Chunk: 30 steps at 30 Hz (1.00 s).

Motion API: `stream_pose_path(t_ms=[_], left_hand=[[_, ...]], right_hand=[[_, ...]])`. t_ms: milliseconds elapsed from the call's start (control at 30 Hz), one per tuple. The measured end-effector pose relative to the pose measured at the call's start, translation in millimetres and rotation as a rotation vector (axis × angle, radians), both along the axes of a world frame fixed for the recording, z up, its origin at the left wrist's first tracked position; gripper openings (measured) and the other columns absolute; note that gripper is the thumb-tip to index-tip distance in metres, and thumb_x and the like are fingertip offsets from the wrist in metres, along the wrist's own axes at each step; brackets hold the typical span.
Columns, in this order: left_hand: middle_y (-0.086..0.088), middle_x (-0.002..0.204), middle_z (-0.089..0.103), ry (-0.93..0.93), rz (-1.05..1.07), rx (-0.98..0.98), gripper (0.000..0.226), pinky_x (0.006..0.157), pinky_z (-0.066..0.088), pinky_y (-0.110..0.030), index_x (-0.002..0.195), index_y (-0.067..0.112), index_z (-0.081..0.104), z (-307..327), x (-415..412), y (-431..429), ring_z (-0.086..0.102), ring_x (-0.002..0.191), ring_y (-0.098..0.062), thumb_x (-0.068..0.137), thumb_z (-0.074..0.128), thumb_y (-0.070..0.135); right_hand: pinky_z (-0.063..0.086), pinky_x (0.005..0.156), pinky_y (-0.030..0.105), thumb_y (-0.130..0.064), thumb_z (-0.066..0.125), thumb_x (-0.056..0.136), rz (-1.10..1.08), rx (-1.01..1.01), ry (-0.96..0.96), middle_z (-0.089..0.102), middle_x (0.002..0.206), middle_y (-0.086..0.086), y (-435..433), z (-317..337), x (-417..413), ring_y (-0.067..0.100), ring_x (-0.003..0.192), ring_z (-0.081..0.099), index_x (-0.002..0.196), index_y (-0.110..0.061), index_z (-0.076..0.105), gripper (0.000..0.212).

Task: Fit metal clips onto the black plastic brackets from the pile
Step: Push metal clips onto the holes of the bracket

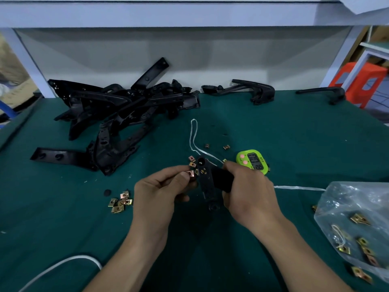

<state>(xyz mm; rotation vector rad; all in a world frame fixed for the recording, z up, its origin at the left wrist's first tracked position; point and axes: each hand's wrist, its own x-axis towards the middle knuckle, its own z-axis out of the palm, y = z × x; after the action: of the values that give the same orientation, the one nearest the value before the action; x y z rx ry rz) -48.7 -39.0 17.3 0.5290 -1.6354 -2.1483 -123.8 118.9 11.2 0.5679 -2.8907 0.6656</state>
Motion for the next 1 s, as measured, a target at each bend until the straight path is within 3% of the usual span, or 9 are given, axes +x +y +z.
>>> stream_pose_path(t_ms=[100,200,367,533,667,900,1000], left_hand=[[-0.011,0.081,0.078,0.043,-0.054,0.016,0.009,0.052,0.050,-0.018,0.085,0.019,0.083,2.0,2.6,1.1,0.072,0.067,-0.013,0.080,0.075,0.016],[-0.010,0.080,0.078,0.076,-0.091,-0.021,0.017,0.054,0.051,-0.017,0.086,0.017,0.083,1.1,4.3,-0.3,0.070,0.066,-0.011,0.070,0.078,0.021],[-0.010,0.078,0.078,0.078,-0.083,-0.018,0.017,0.054,0.050,-0.016,0.083,0.017,0.083,-0.3,3.5,-1.9,0.068,0.063,-0.011,0.067,0.078,0.021],[-0.011,0.077,0.077,0.049,-0.120,-0.051,0.021,0.054,0.049,-0.016,0.083,0.017,0.083,-0.4,3.1,-3.8,0.069,0.064,-0.012,0.063,0.079,0.024],[-0.012,0.075,0.076,0.010,-0.136,-0.052,0.012,0.053,0.050,-0.017,0.080,0.015,0.082,-1.8,2.5,-7.3,0.070,0.063,-0.014,0.069,0.080,0.013],[-0.017,0.074,0.074,-0.047,-0.123,-0.009,0.009,0.051,0.049,-0.018,0.078,0.006,0.079,-0.8,3.0,-5.6,0.069,0.061,-0.016,0.077,0.076,-0.002],[-0.015,0.072,0.073,-0.057,-0.143,-0.023,0.015,0.051,0.049,-0.019,0.076,0.013,0.079,1.3,5.1,-5.2,0.069,0.061,-0.018,0.078,0.076,-0.002]], right_hand=[[0.035,0.060,0.031,-0.015,0.068,0.073,-0.012,0.018,-0.007,0.055,0.067,-0.006,-0.6,2.5,0.9,0.025,0.062,0.045,0.089,-0.030,0.051,0.027],[0.037,0.061,0.032,-0.017,0.068,0.074,-0.016,0.037,-0.019,0.053,0.066,-0.007,-2.5,5.1,2.4,0.027,0.063,0.046,0.090,-0.027,0.052,0.025],[0.055,0.066,0.041,-0.014,0.065,0.075,-0.074,0.024,-0.070,0.055,0.068,-0.005,-5.2,8.1,4.9,0.030,0.067,0.050,0.090,-0.030,0.048,0.028],[0.056,0.064,0.042,-0.008,0.065,0.074,-0.124,0.055,-0.058,0.051,0.064,-0.006,-4.5,7.4,2.5,0.030,0.064,0.048,0.092,-0.032,0.050,0.035],[0.037,0.056,0.032,-0.004,0.067,0.071,-0.105,0.115,0.032,0.048,0.057,-0.007,-3.3,5.2,0.1,0.013,0.049,0.036,0.085,-0.030,0.053,0.033],[0.022,0.045,0.027,-0.002,0.066,0.070,-0.090,0.138,0.073,0.043,0.053,-0.009,-4.4,3.8,-1.2,0.011,0.045,0.034,0.080,-0.031,0.051,0.034],[0.012,0.043,0.024,0.000,0.065,0.068,-0.082,0.186,0.115,0.036,0.050,-0.009,-4.8,5.6,0.3,0.008,0.043,0.027,0.077,-0.033,0.045,0.040]])
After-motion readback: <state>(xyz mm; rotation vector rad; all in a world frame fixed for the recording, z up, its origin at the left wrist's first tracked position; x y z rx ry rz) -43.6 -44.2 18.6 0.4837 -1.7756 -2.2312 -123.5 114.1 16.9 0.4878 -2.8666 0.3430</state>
